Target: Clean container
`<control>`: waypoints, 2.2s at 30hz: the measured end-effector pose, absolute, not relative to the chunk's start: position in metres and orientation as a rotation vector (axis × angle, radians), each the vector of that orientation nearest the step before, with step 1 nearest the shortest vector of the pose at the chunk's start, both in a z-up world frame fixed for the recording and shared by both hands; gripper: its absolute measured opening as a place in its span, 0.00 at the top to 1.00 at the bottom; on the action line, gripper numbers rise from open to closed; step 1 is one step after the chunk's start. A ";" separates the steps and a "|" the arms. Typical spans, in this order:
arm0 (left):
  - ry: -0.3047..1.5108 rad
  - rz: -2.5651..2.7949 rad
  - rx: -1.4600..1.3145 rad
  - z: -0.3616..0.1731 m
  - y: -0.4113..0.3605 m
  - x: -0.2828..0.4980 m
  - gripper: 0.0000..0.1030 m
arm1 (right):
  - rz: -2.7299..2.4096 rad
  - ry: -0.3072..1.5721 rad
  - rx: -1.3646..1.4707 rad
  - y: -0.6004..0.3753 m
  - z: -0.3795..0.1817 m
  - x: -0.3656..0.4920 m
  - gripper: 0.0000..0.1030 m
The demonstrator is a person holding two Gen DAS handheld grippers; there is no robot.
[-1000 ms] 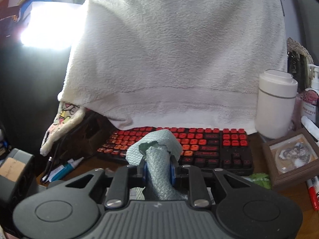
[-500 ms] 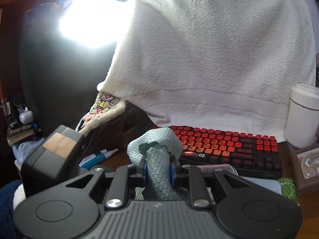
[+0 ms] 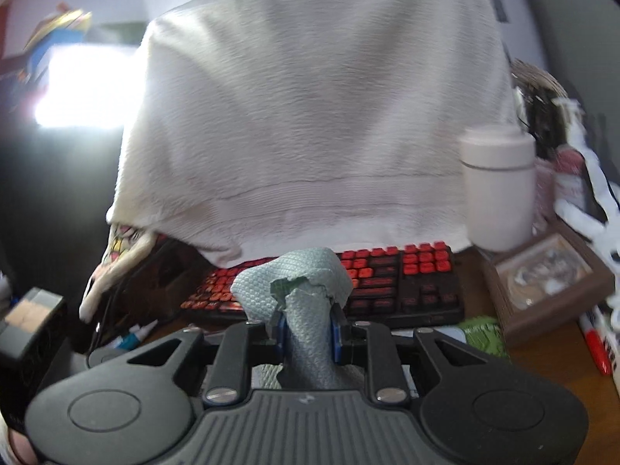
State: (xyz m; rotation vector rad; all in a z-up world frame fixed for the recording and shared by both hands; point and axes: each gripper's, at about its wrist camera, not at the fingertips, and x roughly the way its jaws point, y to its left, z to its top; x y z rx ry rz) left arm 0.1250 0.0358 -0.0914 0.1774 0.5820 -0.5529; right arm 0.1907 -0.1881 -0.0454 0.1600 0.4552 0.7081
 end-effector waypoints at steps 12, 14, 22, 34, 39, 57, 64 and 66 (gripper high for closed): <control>0.583 -0.553 0.175 -0.094 0.033 0.132 0.60 | 0.864 0.353 0.002 -0.149 -0.050 0.137 0.80; 0.582 -0.553 0.176 -0.094 0.033 0.132 0.60 | 0.888 0.347 -0.005 -0.147 -0.050 0.133 0.80; 0.583 -0.554 0.173 -0.094 0.035 0.130 0.59 | 0.829 0.350 0.026 -0.168 -0.053 0.146 0.81; 0.582 -0.553 0.176 -0.094 0.034 0.132 0.59 | 0.711 0.368 0.104 -0.190 -0.062 0.162 0.81; 0.582 -0.553 0.176 -0.094 0.034 0.131 0.60 | 0.780 0.354 0.056 -0.177 -0.061 0.145 0.81; 0.583 -0.554 0.172 -0.094 0.035 0.132 0.59 | 0.796 0.353 0.048 -0.192 -0.067 0.148 0.81; 0.583 -0.554 0.173 -0.094 0.035 0.133 0.59 | 0.711 0.393 0.123 -0.209 -0.070 0.164 0.81; 0.583 -0.552 0.172 -0.094 0.034 0.134 0.59 | 0.712 0.401 0.124 -0.207 -0.069 0.164 0.81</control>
